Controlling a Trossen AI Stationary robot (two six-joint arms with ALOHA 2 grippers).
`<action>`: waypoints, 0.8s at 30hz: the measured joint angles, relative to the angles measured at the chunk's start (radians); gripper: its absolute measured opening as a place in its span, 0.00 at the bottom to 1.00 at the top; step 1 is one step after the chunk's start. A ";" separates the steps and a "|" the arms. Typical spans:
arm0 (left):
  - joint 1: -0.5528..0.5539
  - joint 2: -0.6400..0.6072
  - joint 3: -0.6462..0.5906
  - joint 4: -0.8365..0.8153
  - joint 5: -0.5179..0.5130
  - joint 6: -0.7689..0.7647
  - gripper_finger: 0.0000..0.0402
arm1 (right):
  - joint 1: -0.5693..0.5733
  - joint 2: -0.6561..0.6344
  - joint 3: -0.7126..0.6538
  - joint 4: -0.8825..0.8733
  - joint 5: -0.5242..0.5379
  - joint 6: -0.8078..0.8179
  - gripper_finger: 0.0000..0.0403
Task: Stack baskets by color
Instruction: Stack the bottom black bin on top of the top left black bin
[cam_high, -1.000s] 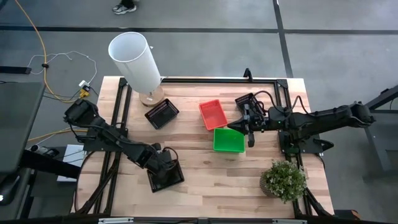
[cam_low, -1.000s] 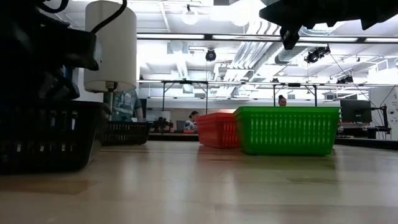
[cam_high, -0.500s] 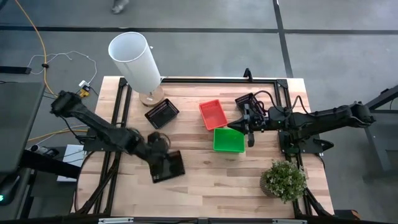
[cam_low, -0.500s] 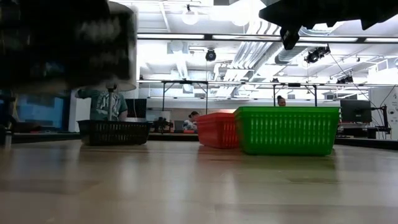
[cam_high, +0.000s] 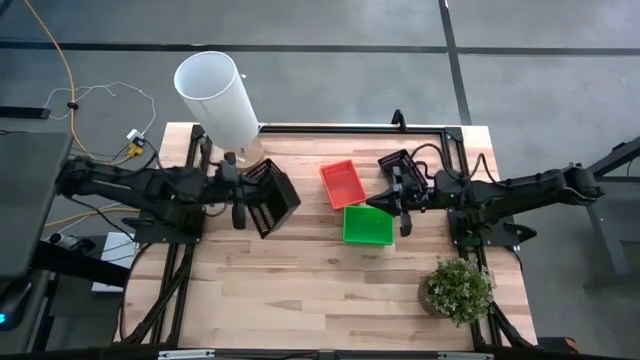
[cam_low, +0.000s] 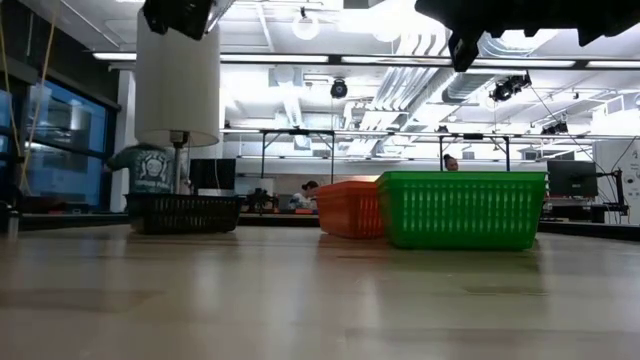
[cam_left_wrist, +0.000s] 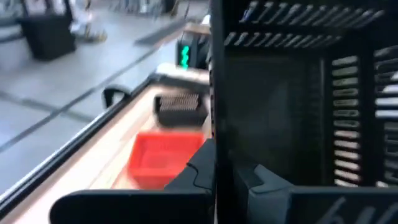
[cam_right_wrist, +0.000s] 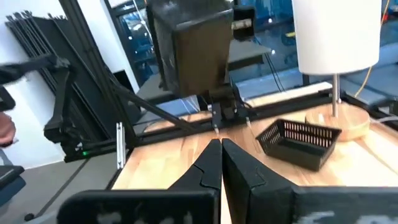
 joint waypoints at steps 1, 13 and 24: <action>0.014 -0.016 -0.026 0.047 0.020 0.012 0.00 | 0.000 0.000 0.000 0.011 0.000 -0.002 0.00; 0.052 -0.083 -0.368 0.459 0.104 -0.164 0.00 | 0.000 0.000 0.000 0.061 -0.007 -0.011 0.00; 0.052 -0.083 -0.370 0.515 0.102 -0.117 0.00 | 0.000 0.000 0.000 0.069 -0.021 -0.019 0.00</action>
